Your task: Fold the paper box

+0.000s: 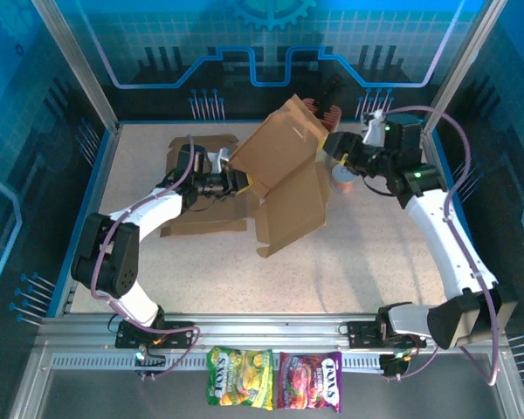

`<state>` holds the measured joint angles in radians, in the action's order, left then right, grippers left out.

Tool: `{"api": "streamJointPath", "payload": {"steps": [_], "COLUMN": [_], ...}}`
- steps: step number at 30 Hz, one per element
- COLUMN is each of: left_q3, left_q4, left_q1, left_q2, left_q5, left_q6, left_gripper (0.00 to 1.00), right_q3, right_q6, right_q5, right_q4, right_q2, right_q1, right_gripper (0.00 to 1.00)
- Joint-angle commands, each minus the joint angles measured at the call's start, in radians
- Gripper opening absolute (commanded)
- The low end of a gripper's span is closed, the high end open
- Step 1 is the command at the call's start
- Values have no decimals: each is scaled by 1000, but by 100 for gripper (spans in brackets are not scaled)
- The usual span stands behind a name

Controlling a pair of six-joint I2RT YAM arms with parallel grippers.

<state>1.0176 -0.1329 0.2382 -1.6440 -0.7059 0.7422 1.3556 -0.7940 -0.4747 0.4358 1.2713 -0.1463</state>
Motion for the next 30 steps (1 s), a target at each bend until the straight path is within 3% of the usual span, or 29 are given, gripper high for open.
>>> {"api": "streamJointPath", "payload": {"steps": [1, 5, 9, 13, 20, 30], "left_q3": [23, 37, 39, 47, 59, 77], "left_q4": [36, 76, 83, 84, 70, 78], "left_q1": [-13, -17, -20, -22, -22, -22], "left_q2": [9, 3, -2, -11, -34, -45], "left_q5": [-51, -73, -82, -85, -92, -95], "left_q6": [-9, -37, -43, -44, -38, -41], "left_gripper": [0, 0, 0, 0, 0, 0], "right_q3": [81, 154, 304, 398, 488, 485], "right_q6": [50, 36, 108, 220, 269, 294], "right_q5": [-68, -134, -236, -280, -364, -412], "right_q4": [21, -15, 81, 132, 153, 165], "right_q2": [-61, 0, 181, 285, 399, 429], "right_q1": [70, 130, 119, 72, 20, -14], "right_gripper": [58, 51, 43, 43, 45, 43]}}
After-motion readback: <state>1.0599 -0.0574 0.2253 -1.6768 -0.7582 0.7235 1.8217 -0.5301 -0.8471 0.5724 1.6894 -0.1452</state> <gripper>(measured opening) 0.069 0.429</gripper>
